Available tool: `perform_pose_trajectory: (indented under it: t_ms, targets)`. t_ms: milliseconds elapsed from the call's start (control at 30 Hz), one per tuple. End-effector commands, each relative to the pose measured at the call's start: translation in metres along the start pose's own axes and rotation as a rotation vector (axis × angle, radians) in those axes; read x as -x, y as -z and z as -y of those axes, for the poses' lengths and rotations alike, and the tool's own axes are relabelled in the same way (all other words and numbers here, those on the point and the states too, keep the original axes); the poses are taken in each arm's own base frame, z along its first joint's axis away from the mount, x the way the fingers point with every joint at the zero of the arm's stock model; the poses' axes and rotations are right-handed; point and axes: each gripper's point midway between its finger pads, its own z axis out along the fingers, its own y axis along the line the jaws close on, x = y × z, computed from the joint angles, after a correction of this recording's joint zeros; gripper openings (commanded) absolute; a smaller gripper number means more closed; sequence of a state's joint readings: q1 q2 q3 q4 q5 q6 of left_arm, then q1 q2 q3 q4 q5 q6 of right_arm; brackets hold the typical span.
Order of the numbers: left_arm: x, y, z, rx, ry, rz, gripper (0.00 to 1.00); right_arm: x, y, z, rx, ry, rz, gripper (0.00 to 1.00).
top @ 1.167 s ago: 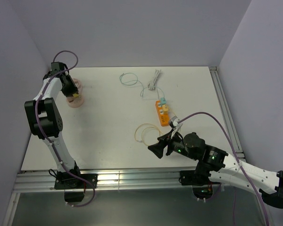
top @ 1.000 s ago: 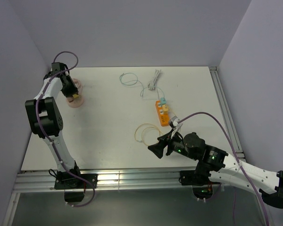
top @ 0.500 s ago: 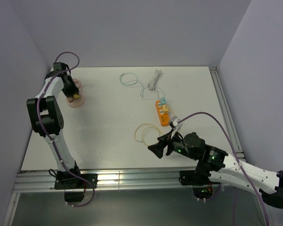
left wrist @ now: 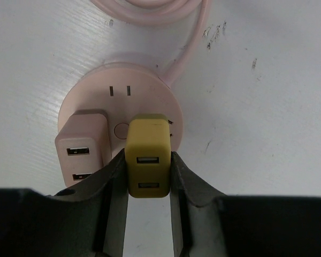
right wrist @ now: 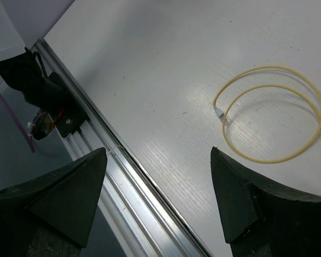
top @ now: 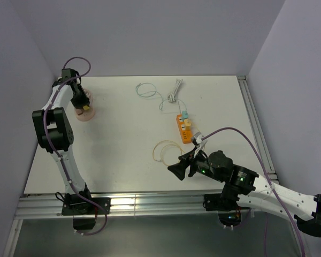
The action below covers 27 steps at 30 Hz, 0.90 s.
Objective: Insert the plug
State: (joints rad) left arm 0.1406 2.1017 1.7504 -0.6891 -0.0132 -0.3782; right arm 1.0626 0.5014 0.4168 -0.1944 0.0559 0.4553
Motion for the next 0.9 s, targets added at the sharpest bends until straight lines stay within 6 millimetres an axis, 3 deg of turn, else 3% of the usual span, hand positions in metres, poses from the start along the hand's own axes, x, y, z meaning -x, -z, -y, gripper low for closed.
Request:
perform_pose_trajectory:
  t_ms: [0, 367, 867]
  targets:
    - [0.003, -0.006, -0.007, 0.051, -0.030, -0.004, 0.00, 0.012, 0.000, -0.009, 0.033, 0.004, 0.038, 0.85]
    - [-0.010, -0.026, -0.008, 0.058, -0.025, -0.063, 0.00, 0.013, 0.001, -0.009, 0.036, 0.004, 0.043, 0.85]
    - [-0.015, -0.025, -0.013, 0.107, -0.040, -0.096, 0.00, 0.013, 0.001, -0.009, 0.038, 0.005, 0.044, 0.84]
